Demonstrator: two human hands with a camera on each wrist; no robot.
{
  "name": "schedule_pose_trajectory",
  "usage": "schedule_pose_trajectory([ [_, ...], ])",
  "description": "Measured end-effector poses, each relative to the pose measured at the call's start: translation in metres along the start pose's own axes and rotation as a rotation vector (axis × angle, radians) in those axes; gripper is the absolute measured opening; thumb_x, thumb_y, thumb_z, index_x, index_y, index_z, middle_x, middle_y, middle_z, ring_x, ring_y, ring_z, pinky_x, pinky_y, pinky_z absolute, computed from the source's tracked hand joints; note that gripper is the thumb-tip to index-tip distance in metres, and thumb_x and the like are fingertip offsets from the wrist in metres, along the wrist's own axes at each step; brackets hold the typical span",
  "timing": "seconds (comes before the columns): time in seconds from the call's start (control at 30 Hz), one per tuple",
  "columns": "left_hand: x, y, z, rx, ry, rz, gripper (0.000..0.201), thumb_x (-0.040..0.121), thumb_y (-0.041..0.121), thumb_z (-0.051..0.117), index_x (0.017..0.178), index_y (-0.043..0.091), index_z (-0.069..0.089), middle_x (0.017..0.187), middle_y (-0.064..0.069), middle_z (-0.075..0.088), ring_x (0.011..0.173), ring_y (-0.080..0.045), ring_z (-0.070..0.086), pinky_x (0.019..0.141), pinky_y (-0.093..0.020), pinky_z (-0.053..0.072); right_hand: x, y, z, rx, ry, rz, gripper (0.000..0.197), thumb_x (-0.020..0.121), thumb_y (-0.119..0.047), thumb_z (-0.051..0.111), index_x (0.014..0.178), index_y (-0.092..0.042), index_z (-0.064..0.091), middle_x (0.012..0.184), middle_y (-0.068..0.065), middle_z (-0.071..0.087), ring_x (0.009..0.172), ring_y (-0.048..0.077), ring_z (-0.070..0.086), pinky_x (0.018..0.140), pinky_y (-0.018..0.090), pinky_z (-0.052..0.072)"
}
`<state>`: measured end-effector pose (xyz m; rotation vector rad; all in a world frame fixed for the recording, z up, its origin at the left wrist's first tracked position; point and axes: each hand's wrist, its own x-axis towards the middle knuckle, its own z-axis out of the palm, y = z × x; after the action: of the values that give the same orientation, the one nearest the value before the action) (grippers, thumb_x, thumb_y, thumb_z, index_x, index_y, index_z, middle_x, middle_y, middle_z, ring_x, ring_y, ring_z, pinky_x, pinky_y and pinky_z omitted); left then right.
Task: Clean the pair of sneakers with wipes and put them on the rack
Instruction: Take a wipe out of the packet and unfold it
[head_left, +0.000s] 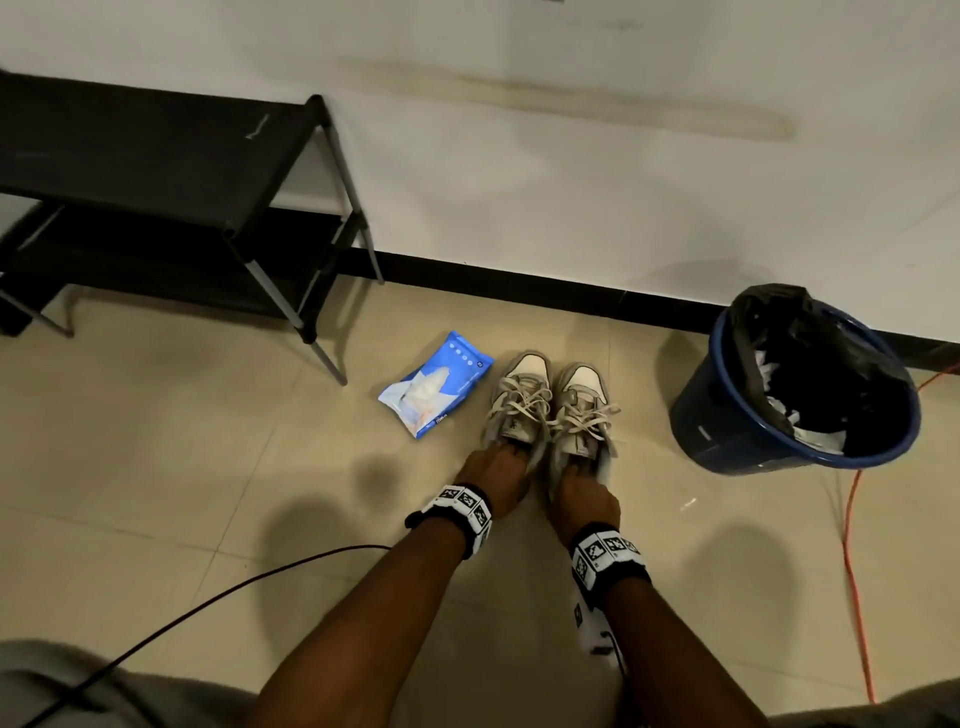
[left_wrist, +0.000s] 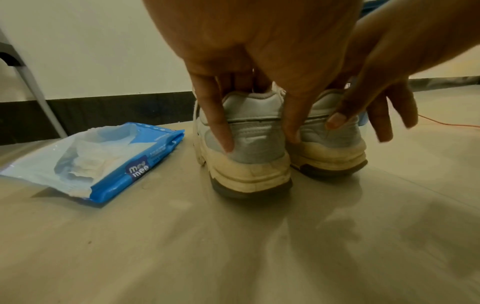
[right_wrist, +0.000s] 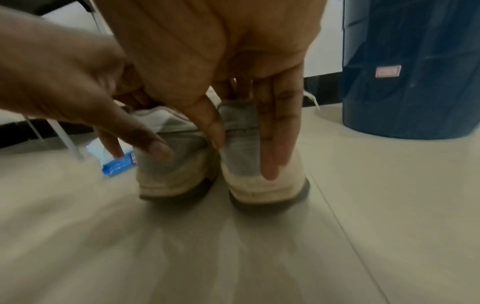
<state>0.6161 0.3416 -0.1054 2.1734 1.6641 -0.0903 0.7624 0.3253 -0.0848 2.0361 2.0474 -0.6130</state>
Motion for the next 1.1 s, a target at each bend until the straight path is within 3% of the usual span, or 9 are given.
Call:
schedule_pose_trajectory([
  [0.13,-0.002,-0.015,-0.028,-0.136,0.216,-0.054,0.044,0.088,0.044,0.058,0.125,0.02,0.055,0.128,-0.007,0.058,0.118,-0.029,0.052,0.088,-0.04,0.049,0.006,-0.036,-0.041,0.036,0.205,-0.023,0.031,0.088,-0.026,0.048,0.116,-0.016,0.056,0.113,0.008,0.064,0.101,0.033,0.064,0.078,0.038,0.05],
  [0.2,0.001,-0.042,-0.038,-0.163,0.326,-0.2,0.028,0.09,0.034,0.056,0.114,0.02,0.061,0.116,-0.004,0.062,0.112,-0.027,0.055,0.083,-0.039,0.047,0.021,-0.067,-0.054,0.092,0.26,-0.167,0.028,0.082,-0.021,0.054,0.109,-0.016,0.06,0.108,0.01,0.063,0.096,0.035,0.064,0.074,0.038,0.049],
  [0.27,0.005,-0.084,-0.039,-0.187,0.387,-0.331,0.03,0.084,0.02,0.06,0.113,0.022,0.065,0.121,-0.004,0.058,0.12,-0.027,0.05,0.088,-0.039,0.045,0.048,-0.101,-0.055,0.207,0.191,-0.285,0.025,0.08,-0.014,0.056,0.103,-0.016,0.066,0.105,0.011,0.066,0.097,0.034,0.063,0.077,0.037,0.049],
  [0.43,0.023,-0.182,-0.028,-0.171,0.199,-0.438,0.056,0.076,0.024,0.072,0.129,0.042,0.061,0.153,-0.01,0.034,0.142,-0.033,0.023,0.108,-0.044,0.035,0.137,-0.17,-0.015,0.275,-0.036,-0.38,0.022,0.085,-0.008,0.059,0.101,-0.011,0.074,0.11,0.012,0.069,0.105,0.03,0.062,0.087,0.036,0.05],
  [0.5,0.035,-0.201,-0.018,-0.234,0.143,-0.48,0.063,0.078,0.03,0.074,0.136,0.044,0.054,0.154,-0.011,0.033,0.143,-0.032,0.025,0.111,-0.045,0.033,0.161,-0.184,0.004,0.198,-0.055,-0.378,0.024,0.088,-0.008,0.057,0.109,-0.007,0.069,0.118,0.014,0.063,0.113,0.031,0.057,0.092,0.037,0.046],
  [0.63,0.052,-0.208,0.0,-0.277,0.187,-0.472,0.058,0.076,0.033,0.076,0.131,0.042,0.06,0.127,-0.005,0.059,0.118,-0.028,0.056,0.094,-0.041,0.048,0.188,-0.192,0.027,0.077,0.001,-0.351,0.029,0.086,-0.016,0.06,0.115,-0.017,0.066,0.12,0.01,0.059,0.111,0.032,0.058,0.09,0.039,0.048],
  [0.73,0.057,-0.206,-0.002,-0.271,0.26,-0.524,0.042,0.074,0.039,0.072,0.115,0.047,0.067,0.107,-0.001,0.068,0.1,-0.026,0.065,0.079,-0.035,0.053,0.195,-0.195,0.033,0.047,0.034,-0.361,0.024,0.084,-0.024,0.058,0.105,-0.017,0.068,0.108,0.011,0.06,0.098,0.035,0.061,0.08,0.04,0.051],
  [0.9,0.05,-0.205,-0.005,-0.249,0.268,-0.55,0.045,0.08,0.034,0.072,0.123,0.046,0.064,0.122,0.001,0.065,0.112,-0.024,0.061,0.083,-0.029,0.046,0.193,-0.195,0.027,0.009,0.082,-0.361,0.016,0.085,-0.016,0.051,0.092,-0.012,0.065,0.099,0.01,0.064,0.093,0.034,0.063,0.07,0.034,0.045],
  [1.1,0.037,-0.199,-0.007,-0.218,0.28,-0.589,0.027,0.088,0.031,0.064,0.113,0.038,0.072,0.115,0.001,0.07,0.106,-0.024,0.064,0.075,-0.026,0.042,0.187,-0.19,0.025,0.002,0.038,-0.437,0.022,0.087,-0.018,0.052,0.108,-0.017,0.057,0.11,0.008,0.06,0.102,0.032,0.06,0.079,0.039,0.047],
])
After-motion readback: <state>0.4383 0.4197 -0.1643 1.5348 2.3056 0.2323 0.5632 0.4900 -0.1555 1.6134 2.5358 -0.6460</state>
